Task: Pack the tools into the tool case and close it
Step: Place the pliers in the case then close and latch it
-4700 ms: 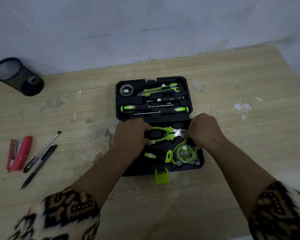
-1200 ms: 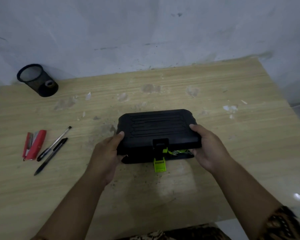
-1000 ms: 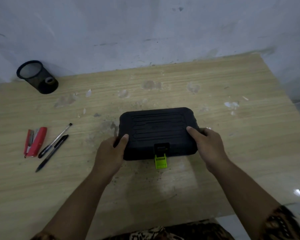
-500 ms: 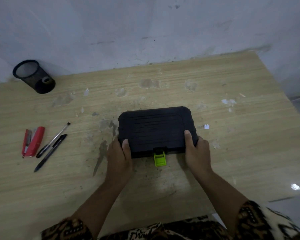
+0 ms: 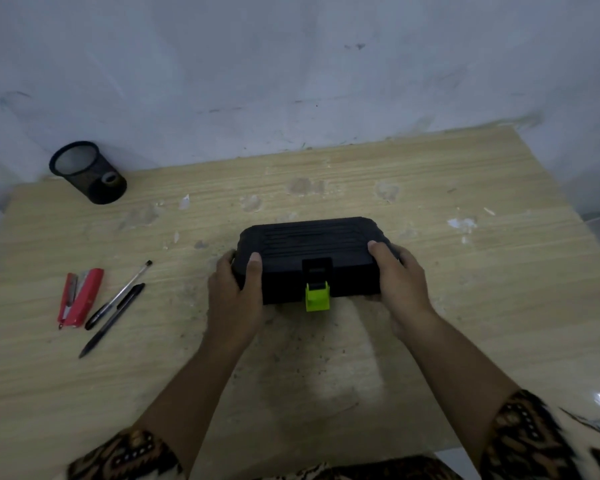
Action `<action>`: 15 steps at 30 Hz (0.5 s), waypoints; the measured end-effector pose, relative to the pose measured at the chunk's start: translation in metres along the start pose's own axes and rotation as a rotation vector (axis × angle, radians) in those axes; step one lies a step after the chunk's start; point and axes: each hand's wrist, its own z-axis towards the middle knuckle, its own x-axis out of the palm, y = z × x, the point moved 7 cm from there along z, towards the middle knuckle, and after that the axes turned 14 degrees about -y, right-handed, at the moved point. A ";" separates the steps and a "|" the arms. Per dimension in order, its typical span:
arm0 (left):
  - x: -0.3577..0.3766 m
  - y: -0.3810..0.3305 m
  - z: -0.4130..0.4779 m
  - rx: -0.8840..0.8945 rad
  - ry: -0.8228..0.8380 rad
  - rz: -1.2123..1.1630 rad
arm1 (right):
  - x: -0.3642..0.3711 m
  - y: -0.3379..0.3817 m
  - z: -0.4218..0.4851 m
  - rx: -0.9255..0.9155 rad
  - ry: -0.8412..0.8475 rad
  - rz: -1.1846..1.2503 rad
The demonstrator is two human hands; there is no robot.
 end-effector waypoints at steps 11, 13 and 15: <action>0.026 -0.065 -0.002 1.147 0.122 0.798 | 0.014 0.032 0.004 0.090 -0.002 0.055; 0.030 -0.073 0.005 1.162 0.144 0.751 | 0.015 0.029 0.000 0.090 -0.008 0.098; 0.032 -0.077 0.012 1.145 0.166 0.722 | 0.014 0.022 -0.011 0.109 -0.029 0.143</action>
